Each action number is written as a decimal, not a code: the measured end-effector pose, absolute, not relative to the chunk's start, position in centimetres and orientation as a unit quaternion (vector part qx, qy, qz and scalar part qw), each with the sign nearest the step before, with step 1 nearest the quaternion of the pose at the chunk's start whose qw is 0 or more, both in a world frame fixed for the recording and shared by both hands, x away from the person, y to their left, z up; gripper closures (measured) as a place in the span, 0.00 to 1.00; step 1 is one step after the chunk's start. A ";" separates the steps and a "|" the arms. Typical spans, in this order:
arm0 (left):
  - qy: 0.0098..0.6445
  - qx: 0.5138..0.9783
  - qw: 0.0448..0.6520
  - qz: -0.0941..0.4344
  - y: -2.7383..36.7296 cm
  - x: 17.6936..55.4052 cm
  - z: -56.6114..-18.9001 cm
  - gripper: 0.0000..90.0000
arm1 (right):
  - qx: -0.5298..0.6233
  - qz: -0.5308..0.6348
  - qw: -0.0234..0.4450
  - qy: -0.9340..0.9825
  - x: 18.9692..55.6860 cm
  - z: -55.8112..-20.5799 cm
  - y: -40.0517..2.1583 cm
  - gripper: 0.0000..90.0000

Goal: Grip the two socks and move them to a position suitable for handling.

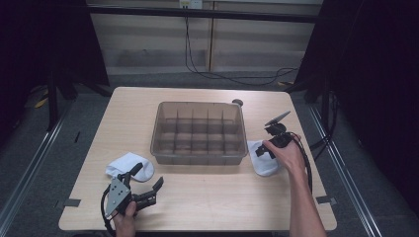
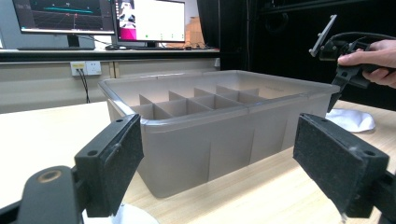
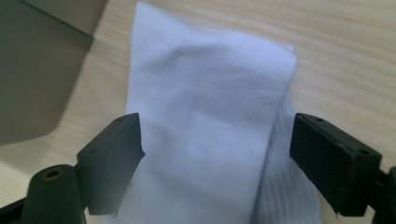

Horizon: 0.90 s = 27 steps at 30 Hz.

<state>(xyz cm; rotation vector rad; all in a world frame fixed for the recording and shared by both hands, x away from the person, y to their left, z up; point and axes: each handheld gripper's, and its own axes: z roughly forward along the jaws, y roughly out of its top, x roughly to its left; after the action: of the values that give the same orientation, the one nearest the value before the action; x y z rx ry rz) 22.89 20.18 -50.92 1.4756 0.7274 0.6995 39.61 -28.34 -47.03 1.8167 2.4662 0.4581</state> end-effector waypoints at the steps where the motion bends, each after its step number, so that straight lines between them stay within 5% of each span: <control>1: 0.317 0.644 0.626 0.305 20.2 22.9 -50.9 0.17 | 0.585 0.142 0.027 0.798 39.7 -47.2 -28.2 0.17; 15: 0.317 0.645 0.624 0.305 20.2 22.8 -50.9 0.17 | 0.587 0.089 0.058 0.803 40.1 -48.0 -27.1 0.19; 27: 0.316 0.646 0.624 0.306 20.2 22.9 -50.9 0.17 | 0.594 0.082 0.050 0.799 40.0 -47.1 -27.9 0.82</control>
<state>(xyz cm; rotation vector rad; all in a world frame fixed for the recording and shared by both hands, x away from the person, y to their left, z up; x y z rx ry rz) 22.86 20.22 -50.91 1.4832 0.7245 0.7032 40.04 -27.85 -47.06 1.8090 2.4330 0.2503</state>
